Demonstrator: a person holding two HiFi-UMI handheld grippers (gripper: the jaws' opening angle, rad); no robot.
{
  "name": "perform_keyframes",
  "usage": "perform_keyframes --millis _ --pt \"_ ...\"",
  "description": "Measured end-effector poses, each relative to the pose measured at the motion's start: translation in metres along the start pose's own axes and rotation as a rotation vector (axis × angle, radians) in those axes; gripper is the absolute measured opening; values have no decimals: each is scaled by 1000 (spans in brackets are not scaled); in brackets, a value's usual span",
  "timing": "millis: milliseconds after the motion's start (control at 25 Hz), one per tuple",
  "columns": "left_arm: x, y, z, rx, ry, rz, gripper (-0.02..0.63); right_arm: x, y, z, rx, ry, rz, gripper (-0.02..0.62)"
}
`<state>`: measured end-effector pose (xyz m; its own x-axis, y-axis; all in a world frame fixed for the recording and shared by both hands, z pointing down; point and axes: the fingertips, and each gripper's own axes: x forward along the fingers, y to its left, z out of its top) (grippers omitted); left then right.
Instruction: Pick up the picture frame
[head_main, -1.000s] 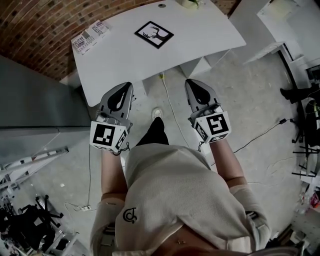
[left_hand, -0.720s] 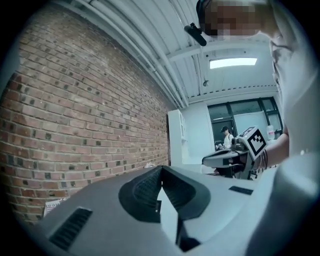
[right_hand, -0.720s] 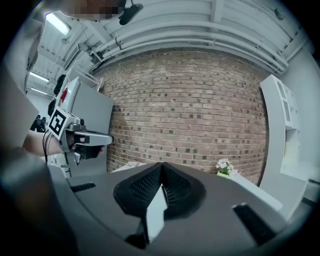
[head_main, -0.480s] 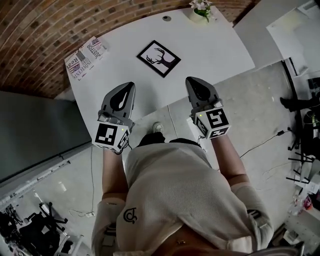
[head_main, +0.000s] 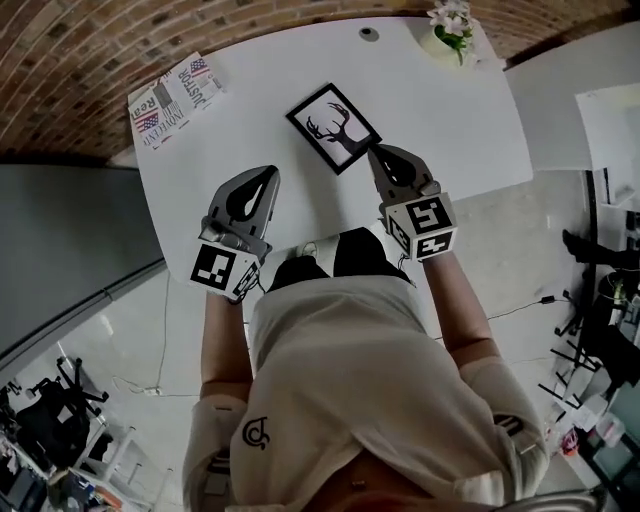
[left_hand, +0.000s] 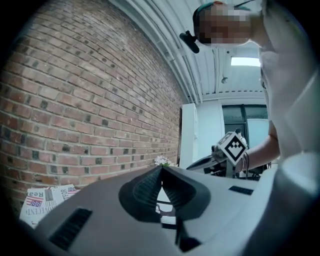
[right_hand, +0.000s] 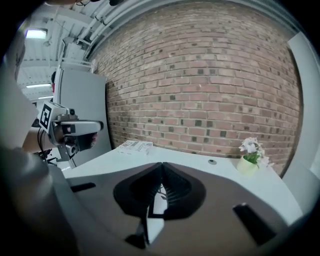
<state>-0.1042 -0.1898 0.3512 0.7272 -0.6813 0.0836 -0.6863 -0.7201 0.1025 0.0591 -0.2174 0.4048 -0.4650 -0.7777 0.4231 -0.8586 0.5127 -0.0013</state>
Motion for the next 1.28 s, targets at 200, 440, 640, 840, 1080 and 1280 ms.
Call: perform_keyframes --millis 200,440,640,840,1080,1280 --pt "29 9 -6 0 0 117 12 52 -32 -33 -8 164 130 8" --pt "57 15 -24 -44 6 251 12 98 -63 -84 -43 352 244 66" --pt "72 9 -48 -71 20 334 12 126 -82 -129 -37 502 315 88" --pt "74 3 -64 -90 35 380 11 145 -89 -159 -23 603 320 103" --pt "70 4 -66 -99 23 409 12 154 -92 -174 5 654 276 96" --pt "61 0 -63 -101 3 402 12 155 -97 -175 -1 639 208 69"
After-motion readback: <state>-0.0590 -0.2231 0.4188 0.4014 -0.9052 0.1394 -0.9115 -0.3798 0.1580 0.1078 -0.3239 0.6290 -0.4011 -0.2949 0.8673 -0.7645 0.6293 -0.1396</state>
